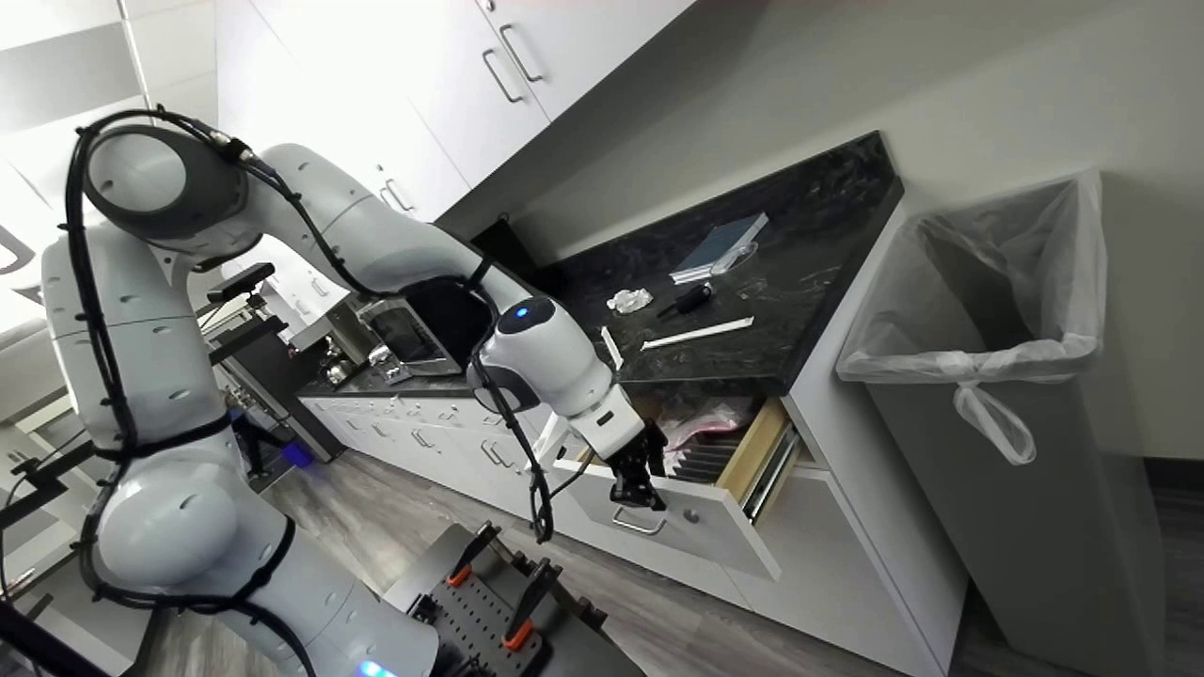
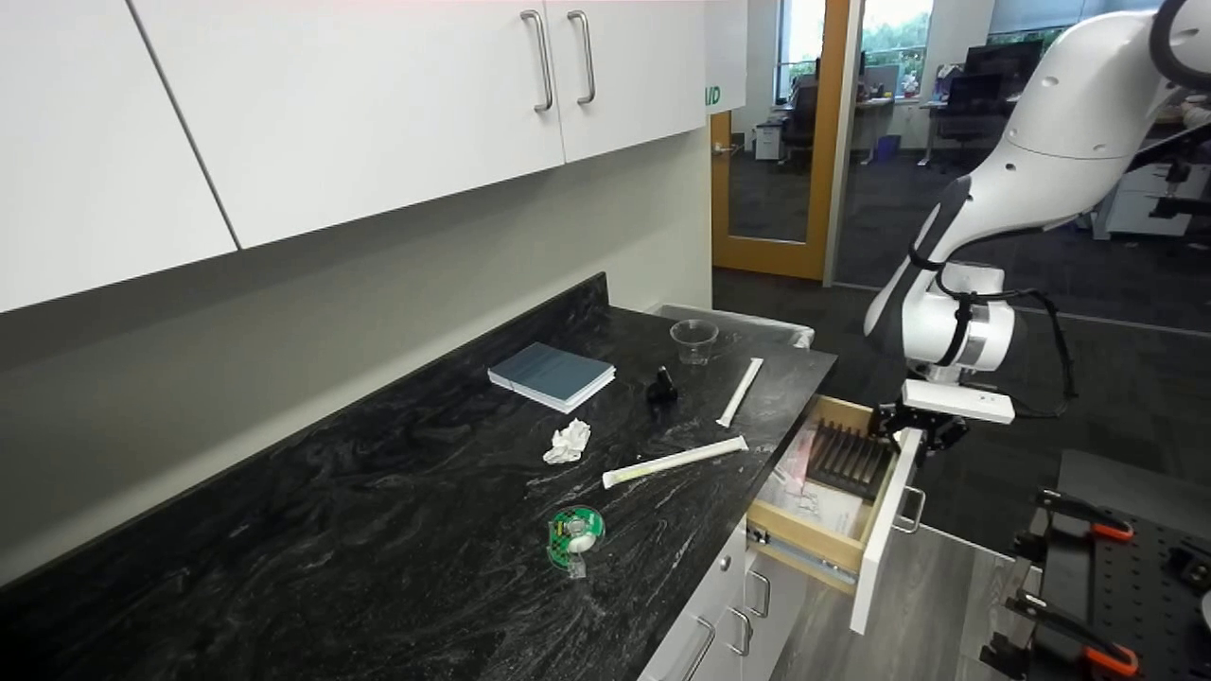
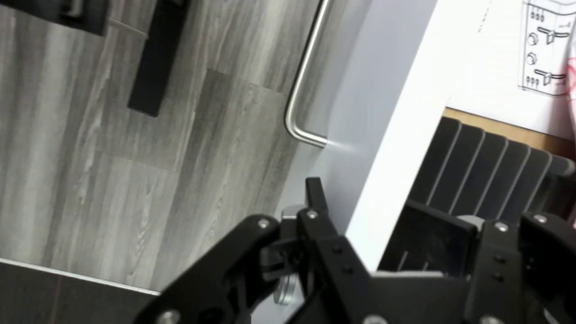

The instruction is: Fully open the top right drawer

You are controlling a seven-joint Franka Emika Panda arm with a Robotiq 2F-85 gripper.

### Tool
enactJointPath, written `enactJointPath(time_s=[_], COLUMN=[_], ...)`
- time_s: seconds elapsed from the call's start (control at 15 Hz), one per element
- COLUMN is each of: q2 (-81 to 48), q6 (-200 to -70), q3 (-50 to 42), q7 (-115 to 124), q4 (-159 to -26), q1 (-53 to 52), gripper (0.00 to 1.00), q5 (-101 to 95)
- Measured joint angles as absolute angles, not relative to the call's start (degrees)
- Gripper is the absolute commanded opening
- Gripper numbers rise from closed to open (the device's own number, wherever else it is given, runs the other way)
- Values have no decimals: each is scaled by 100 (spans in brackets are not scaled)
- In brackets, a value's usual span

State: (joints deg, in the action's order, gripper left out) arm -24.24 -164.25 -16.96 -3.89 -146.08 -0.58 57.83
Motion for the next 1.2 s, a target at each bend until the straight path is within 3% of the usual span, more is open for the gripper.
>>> enactJointPath(time_s=[0.27,0.53,0.6,0.73,1.0,1.2], q2=[-2416,-2202,-2114,-1902,-1231,-604], q6=[-16058,-16042,-16044,-16044,-15948,-15492], q3=[-2593,-2593,-2546,-2448,-2779,-3470], q7=[606,1455,1575,1713,1717,1721], q4=[-15212,-15532,-15563,-15648,-15934,-15835], q1=[-689,-404,-299,-80,0,-180], gripper=[12,12,62,70,98,100], q5=[4307,3086,2897,2582,1680,513])
